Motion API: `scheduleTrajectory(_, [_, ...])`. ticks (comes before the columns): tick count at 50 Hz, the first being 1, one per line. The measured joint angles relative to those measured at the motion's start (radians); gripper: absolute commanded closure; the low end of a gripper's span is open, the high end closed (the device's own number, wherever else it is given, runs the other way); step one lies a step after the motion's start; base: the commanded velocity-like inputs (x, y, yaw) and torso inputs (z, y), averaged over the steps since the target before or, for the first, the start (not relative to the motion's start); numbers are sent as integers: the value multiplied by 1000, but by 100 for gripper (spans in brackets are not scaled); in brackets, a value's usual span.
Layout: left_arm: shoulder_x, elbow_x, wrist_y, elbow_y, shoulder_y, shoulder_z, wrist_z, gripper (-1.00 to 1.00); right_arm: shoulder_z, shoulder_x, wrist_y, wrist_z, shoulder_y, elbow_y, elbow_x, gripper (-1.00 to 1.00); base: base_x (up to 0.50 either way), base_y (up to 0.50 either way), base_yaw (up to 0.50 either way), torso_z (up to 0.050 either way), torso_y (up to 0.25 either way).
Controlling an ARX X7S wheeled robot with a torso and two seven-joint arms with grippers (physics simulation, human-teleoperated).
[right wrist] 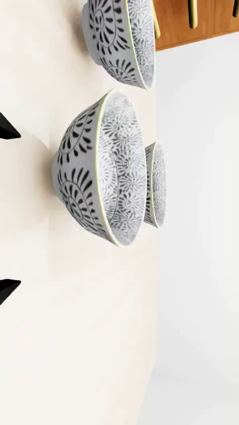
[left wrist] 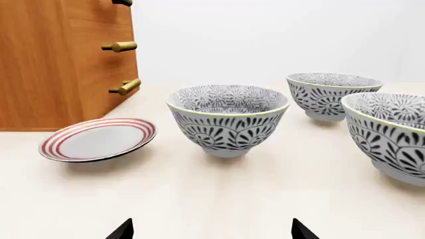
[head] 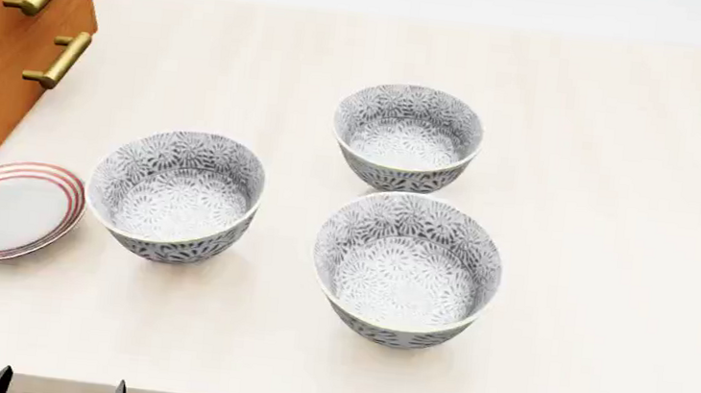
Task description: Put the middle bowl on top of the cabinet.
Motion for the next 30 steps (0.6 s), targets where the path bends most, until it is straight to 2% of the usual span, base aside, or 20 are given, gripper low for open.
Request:
scheduleTrajectory(19, [-38, -12, -27, -2, -35, 43, -39, -100, -25, 39, 71, 58, 15, -96, 52, -100, 0, 0, 0, 0, 0])
scheduleTrajectory(30, [-56, -13, -68, 23, -61, 69, -72, -100, 90, 89, 198, 150, -56, -432, 96, -100, 0, 0, 0, 0, 0])
